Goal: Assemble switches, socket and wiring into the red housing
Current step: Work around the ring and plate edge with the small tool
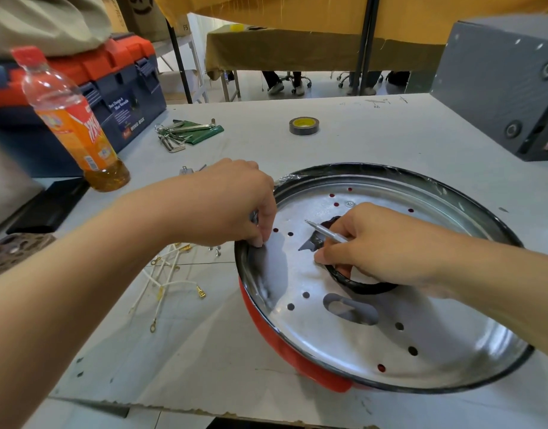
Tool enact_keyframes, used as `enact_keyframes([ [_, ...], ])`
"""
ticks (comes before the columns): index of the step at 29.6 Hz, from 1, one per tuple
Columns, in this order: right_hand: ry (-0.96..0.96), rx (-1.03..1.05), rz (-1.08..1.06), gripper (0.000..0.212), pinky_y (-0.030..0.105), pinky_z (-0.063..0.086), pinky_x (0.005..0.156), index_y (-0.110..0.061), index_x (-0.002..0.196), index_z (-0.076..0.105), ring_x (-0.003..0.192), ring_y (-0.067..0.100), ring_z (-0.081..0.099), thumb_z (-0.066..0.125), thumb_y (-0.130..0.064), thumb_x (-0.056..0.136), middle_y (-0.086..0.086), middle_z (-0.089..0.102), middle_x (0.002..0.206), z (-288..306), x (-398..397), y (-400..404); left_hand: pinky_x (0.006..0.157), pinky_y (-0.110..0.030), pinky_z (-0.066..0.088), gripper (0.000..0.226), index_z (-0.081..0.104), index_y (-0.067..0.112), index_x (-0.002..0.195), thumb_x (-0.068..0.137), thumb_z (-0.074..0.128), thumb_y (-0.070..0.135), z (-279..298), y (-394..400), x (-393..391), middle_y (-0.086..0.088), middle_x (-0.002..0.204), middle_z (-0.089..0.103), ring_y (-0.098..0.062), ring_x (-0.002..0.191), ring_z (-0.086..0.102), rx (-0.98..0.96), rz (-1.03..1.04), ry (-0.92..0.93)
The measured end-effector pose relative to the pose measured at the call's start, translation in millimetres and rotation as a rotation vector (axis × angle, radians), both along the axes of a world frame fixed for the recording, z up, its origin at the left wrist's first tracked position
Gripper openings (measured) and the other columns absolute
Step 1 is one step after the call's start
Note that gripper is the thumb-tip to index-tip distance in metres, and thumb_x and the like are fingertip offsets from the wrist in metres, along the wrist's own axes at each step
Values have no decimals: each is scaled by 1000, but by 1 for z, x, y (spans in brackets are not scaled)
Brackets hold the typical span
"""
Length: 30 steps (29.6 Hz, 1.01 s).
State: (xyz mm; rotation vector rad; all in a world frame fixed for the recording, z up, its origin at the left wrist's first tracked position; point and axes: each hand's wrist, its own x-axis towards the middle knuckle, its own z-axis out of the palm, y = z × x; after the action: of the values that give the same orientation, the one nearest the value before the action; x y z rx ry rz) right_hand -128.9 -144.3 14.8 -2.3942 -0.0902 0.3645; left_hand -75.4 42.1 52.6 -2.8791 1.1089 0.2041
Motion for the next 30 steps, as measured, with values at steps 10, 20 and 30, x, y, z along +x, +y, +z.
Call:
enact_keyframes([
  [10,-136,-50,8,20,32,48,63,-14,79,59,75,23,64,57,-32,87,7,69,81,11,0,-3,73,-24,24,6,69,37,71,76,73,37,-7,5,-8,16,106,44,-5,94,28,-175,135,-16],
  [20,-213,-1,194,15,9,38,45,-28,87,64,45,0,51,52,-35,93,-4,64,58,22,4,0,88,-26,30,9,69,43,76,82,65,38,-14,15,-12,15,119,42,-6,112,34,-287,247,61],
  [30,-98,546,52,7,16,43,47,-12,81,68,45,7,46,64,-8,85,3,62,58,24,24,2,68,-11,53,27,62,26,105,84,65,9,-40,27,-13,11,103,69,1,88,67,-1172,486,460],
])
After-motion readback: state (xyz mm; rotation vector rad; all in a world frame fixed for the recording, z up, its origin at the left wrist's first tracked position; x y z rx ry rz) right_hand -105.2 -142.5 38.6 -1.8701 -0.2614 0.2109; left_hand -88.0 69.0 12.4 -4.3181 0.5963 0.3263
